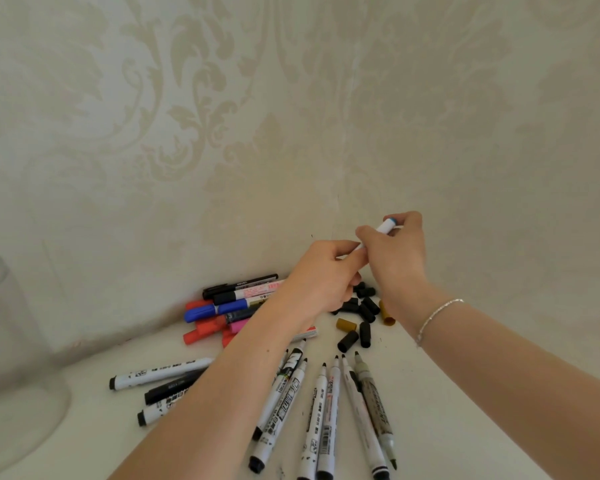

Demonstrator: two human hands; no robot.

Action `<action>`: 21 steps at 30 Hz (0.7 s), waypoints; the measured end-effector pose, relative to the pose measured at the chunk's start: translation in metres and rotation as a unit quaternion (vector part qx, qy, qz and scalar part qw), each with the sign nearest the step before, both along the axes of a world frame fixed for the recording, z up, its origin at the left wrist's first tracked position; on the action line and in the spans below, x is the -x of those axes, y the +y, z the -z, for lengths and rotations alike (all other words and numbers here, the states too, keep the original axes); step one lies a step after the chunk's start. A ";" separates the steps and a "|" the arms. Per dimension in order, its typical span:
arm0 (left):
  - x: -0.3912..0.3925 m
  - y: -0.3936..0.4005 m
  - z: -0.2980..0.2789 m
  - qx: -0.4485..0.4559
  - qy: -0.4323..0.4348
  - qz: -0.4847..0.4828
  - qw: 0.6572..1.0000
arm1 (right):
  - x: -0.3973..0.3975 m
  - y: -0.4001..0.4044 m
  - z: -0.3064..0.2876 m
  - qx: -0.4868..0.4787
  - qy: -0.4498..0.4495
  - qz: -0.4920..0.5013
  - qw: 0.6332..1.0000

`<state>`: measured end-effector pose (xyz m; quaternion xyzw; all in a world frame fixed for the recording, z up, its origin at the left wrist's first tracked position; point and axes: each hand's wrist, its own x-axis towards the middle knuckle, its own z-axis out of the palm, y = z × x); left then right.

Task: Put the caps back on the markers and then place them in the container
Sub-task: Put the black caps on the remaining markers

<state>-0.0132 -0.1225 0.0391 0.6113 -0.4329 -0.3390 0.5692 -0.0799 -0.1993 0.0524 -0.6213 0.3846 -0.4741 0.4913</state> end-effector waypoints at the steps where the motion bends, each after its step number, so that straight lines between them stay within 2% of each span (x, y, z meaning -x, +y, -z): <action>1: 0.001 0.000 0.000 -0.001 0.005 -0.002 1.000 | 0.000 0.000 0.000 0.000 0.003 0.001 1.000; 10: 0.003 0.000 -0.001 0.001 0.004 -0.021 1.000 | -0.004 -0.001 -0.003 0.011 0.019 -0.004 1.000; 21: -0.007 -0.002 0.004 -0.024 -0.061 -0.022 0.998 | -0.002 -0.008 0.006 0.014 0.082 -0.025 0.996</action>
